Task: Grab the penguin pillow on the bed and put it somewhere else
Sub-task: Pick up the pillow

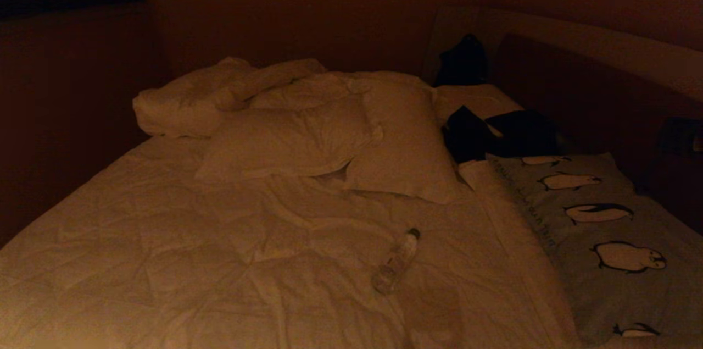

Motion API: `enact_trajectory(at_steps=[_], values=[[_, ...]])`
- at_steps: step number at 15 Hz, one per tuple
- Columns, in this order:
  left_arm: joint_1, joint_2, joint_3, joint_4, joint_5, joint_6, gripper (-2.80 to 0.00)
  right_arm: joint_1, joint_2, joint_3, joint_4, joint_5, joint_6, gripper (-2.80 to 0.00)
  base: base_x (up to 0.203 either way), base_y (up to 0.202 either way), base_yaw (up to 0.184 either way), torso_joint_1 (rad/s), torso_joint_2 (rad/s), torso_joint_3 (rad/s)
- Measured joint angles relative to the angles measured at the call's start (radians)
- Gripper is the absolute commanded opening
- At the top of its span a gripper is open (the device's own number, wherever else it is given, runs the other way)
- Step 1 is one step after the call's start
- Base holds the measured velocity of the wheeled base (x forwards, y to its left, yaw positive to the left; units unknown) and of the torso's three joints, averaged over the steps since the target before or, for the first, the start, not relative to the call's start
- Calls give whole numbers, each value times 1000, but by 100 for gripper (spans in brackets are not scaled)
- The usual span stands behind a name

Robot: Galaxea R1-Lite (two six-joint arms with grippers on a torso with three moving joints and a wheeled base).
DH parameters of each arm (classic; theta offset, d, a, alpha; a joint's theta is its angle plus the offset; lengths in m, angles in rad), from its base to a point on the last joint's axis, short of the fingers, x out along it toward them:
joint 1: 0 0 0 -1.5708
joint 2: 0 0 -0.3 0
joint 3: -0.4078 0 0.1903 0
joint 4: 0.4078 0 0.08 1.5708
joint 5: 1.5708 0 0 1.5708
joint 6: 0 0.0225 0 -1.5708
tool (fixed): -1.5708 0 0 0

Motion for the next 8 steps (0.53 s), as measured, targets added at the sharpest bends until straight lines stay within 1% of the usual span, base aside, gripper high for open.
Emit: enact_trajectory(at_steps=[3, 8], values=[[0, 0, 0, 0, 0, 0, -280, -26, 94, -25, -54, -6, 7, -280, 0, 0, 0, 0, 0, 0], [0, 0, 0, 0, 0, 0, -280, -111, 201, -55, -119, -1, 6, -280, 0, 0, 0, 0, 0, 0]])
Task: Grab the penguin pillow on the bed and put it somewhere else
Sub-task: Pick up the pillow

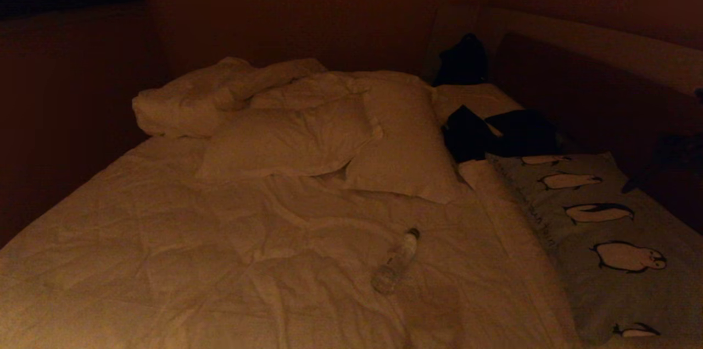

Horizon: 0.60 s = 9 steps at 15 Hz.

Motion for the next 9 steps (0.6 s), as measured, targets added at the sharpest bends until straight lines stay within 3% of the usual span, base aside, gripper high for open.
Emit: enact_trajectory(at_steps=[4, 9], values=[[0, 0, 0, 0, 0, 1, -280, -55, 62, -16, -4, 22, 1, -280, 0, 0, 0, 0, 0, 0], [1, 0, 0, 0, -1, 0, -280, -148, 123, -37, 4, 127, 0, -280, 0, 0, 0, 0, 0, 0]])
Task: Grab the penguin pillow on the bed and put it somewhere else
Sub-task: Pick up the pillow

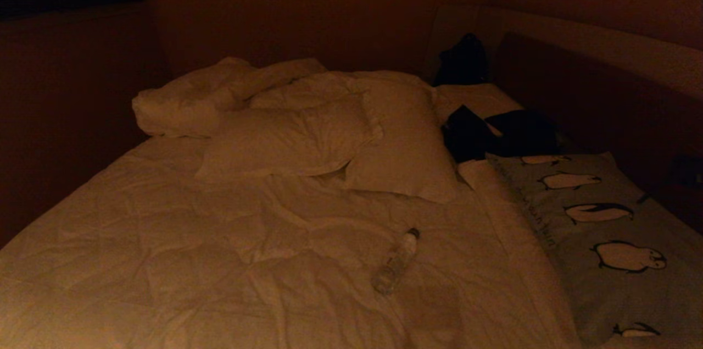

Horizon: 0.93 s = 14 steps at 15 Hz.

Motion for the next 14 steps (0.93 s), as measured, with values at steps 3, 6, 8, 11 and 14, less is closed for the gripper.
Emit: enact_trajectory(at_steps=[3, 6, 8, 11, 14], values=[[0, 0, 0, 0, 1, 1, -280, -58, 39, -29, 7, 67, 0, -280, 0, 0, 0, 0, 0, 0], [0, 0, 0, 0, 1, 0, -280, -75, 68, -36, 14, 111, 2, 0, 0, 0, 0, 0, 0, 0], [0, 0, 0, 0, 1, 0, -280, -75, 88, -38, 14, 135, 2, 0, 0, 0, 0, 0, 0, 0], [0, 0, 0, 0, 0, 1, -280, -77, 123, -55, 14, 145, 3, 0, 0, 0, 0, 0, 0, 0], [0, 0, 0, 0, 1, 0, -280, -76, 162, -75, 14, 143, 5, 0, 0, 0, 0, 0, 0, 0]])
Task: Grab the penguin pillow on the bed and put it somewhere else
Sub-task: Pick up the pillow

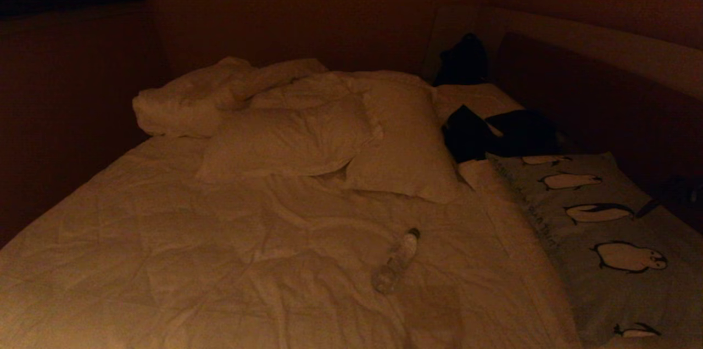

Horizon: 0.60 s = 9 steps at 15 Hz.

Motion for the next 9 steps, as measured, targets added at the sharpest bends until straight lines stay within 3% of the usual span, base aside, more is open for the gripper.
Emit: enact_trajectory(at_steps=[9], values=[[0, 0, 0, 0, 0, 1, -280, -1, 30, 29, -8, 19, -21, 0, 0, 0, 0, 0, 0, 0]])
